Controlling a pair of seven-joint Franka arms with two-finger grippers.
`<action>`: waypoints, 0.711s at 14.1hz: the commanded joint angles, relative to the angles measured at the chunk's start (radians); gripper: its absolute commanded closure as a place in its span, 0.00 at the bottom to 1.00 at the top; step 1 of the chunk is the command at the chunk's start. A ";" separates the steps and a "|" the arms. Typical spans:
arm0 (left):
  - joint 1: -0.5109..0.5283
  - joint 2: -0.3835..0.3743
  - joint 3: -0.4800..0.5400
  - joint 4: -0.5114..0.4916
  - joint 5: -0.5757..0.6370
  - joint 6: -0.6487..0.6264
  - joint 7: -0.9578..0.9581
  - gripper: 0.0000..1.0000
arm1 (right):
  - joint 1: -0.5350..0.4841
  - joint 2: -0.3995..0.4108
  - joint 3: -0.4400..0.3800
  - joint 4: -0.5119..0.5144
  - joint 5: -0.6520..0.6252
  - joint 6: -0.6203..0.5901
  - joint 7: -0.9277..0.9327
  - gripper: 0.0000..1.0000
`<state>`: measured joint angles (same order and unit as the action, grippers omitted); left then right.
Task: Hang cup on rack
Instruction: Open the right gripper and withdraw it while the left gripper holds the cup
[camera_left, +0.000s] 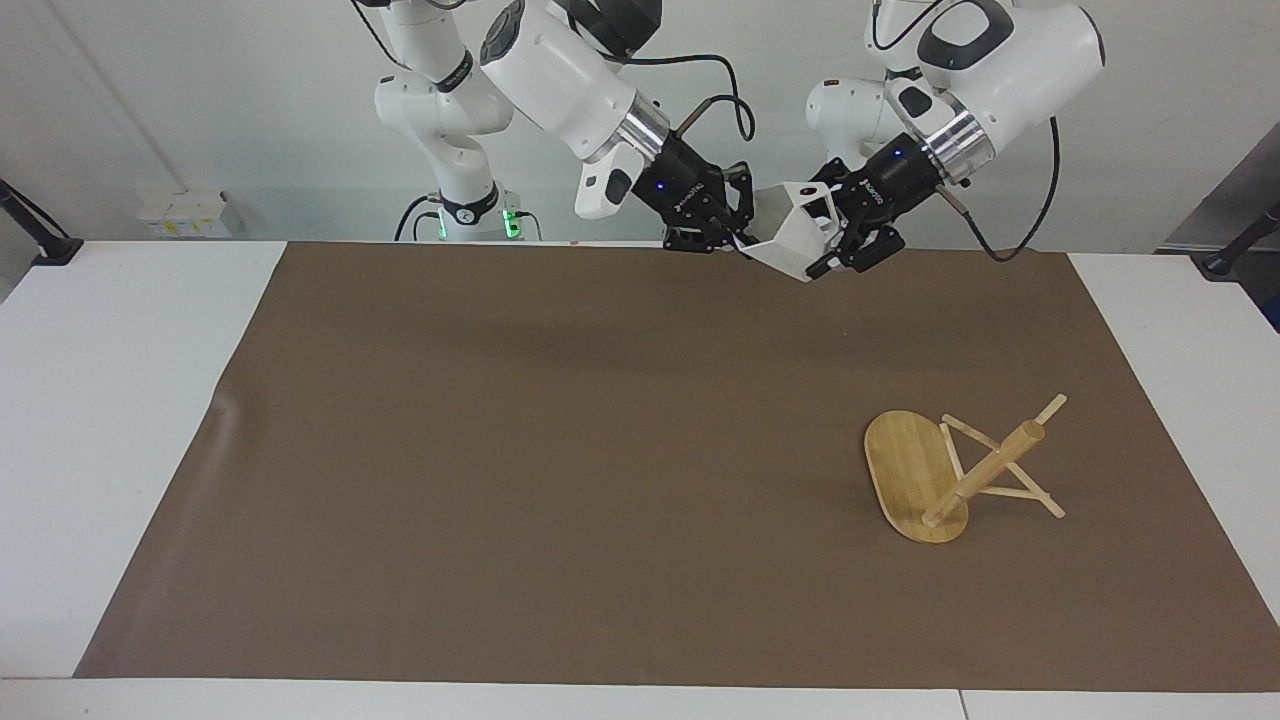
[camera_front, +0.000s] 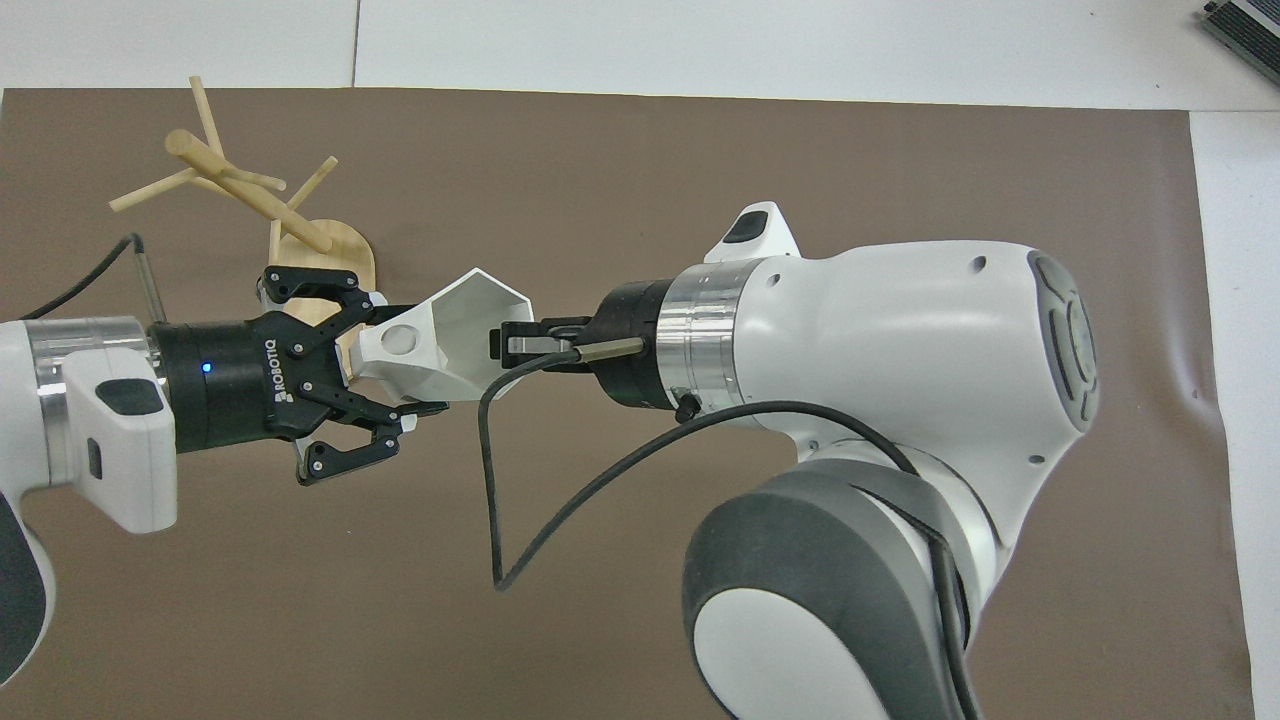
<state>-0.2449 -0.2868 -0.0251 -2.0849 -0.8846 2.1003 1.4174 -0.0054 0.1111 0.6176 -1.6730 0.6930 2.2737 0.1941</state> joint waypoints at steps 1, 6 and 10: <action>-0.007 -0.011 0.010 -0.017 -0.022 0.052 0.003 1.00 | -0.007 -0.004 0.011 -0.004 -0.015 -0.003 0.060 0.00; -0.004 -0.009 0.014 -0.020 -0.019 0.066 0.000 1.00 | -0.007 -0.004 0.011 -0.004 -0.015 -0.002 0.097 0.00; 0.003 -0.006 0.016 -0.027 -0.007 0.096 -0.054 1.00 | -0.022 -0.002 -0.019 -0.004 -0.040 -0.029 0.094 0.00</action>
<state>-0.2430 -0.2832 -0.0082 -2.0900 -0.8853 2.1542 1.3849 -0.0075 0.1115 0.6113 -1.6742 0.6798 2.2731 0.2666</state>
